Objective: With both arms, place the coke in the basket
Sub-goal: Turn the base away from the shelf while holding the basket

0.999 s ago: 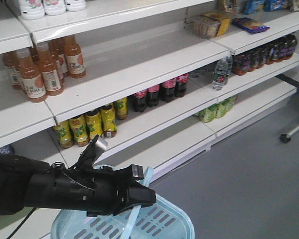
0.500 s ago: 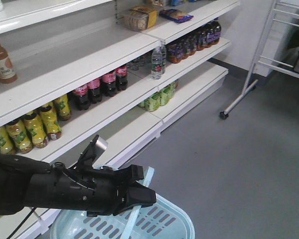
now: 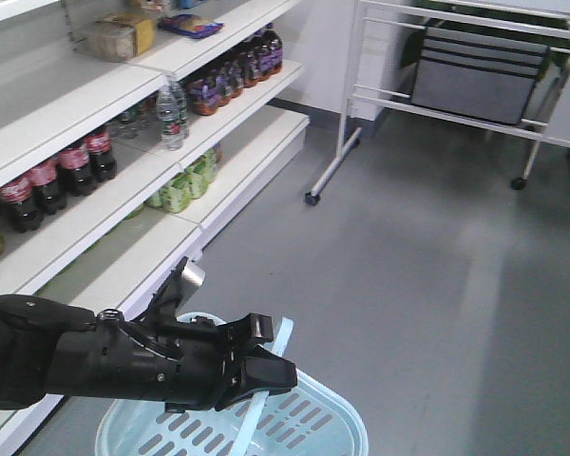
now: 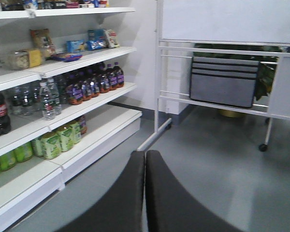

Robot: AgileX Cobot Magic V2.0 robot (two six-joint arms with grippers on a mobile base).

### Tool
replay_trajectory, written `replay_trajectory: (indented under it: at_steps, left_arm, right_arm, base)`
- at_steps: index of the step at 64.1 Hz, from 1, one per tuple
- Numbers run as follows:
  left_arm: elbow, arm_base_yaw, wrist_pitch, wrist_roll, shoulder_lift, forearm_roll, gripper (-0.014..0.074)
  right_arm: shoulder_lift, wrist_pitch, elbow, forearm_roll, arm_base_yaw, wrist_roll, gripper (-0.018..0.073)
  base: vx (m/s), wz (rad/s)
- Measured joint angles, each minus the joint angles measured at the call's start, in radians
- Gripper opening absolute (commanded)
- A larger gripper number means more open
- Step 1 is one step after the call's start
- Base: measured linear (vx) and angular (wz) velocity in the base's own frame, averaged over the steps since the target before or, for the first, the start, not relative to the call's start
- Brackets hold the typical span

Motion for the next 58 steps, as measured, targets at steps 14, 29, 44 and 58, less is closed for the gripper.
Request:
replay_trajectory:
  at_steps: [14,29,44,58]
  left_arm:
    - [0.000,0.000,0.000,0.000,0.000,0.000,-0.0006]
    - [0.000,0.000,0.000,0.000,0.000,0.000,-0.0006]
    - [0.000,0.000,0.000,0.000,0.000,0.000,-0.0006]
    - [0.000,0.000,0.001,0.000,0.000,0.000,-0.0006]
  right_arm:
    - [0.000,0.000,0.000,0.000,0.000,0.000,-0.0010]
    - [0.000,0.000,0.000,0.000,0.000,0.000,-0.0010]
    - [0.000,0.000,0.000,0.000,0.000,0.000,-0.0010]
    - [0.000,0.000,0.000,0.000,0.000,0.000,-0.0010]
  base:
    - [-0.08,-0.57]
    - [-0.07,-0.51]
    - [-0.06,-0.43]
    - [-0.04,-0.26]
